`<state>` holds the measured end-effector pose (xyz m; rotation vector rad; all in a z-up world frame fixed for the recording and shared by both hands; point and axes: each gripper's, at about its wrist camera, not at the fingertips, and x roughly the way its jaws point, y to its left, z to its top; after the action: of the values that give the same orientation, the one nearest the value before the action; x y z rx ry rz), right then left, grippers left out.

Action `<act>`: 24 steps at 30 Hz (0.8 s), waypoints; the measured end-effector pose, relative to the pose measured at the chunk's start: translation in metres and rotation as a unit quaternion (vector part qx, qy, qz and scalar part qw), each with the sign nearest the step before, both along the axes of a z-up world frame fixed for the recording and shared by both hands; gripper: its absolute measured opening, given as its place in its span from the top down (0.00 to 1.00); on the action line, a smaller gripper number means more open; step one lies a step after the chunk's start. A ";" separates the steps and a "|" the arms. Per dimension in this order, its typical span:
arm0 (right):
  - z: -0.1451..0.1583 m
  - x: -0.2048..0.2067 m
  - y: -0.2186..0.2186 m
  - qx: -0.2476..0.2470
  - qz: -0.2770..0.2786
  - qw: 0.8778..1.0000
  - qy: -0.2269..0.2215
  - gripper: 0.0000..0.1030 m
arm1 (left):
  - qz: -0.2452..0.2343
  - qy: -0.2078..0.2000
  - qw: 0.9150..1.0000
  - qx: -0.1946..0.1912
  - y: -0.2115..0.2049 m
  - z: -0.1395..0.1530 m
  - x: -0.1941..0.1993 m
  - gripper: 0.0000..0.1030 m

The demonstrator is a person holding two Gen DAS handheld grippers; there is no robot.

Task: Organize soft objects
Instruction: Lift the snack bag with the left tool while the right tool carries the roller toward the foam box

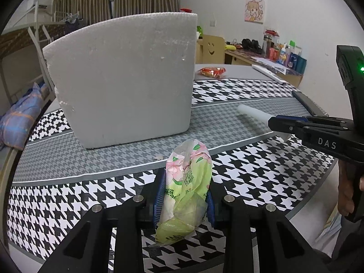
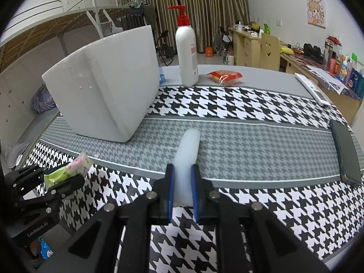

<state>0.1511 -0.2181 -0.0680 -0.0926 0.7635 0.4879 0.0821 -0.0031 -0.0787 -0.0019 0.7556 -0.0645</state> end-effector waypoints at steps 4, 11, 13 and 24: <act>0.006 -0.005 0.000 0.003 0.002 1.000 -0.010 0.83 | 0.004 -0.008 1.000 -0.002 0.002 0.005 -0.005 0.68; 0.016 -0.012 0.002 0.008 0.007 1.000 -0.029 0.83 | 0.010 -0.019 1.000 -0.001 0.005 0.013 -0.009 0.68; 0.019 -0.014 0.001 0.011 0.006 0.999 -0.033 0.83 | 0.008 -0.024 1.000 0.000 0.006 0.015 -0.010 0.68; 0.030 -0.022 0.001 0.008 0.007 0.998 -0.054 0.83 | 0.008 -0.041 0.999 0.002 0.005 0.024 -0.013 0.68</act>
<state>0.1292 -0.2176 -0.0384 -0.1086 0.6539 0.4985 0.0688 0.0016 -0.0543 -0.0012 0.6746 -0.0470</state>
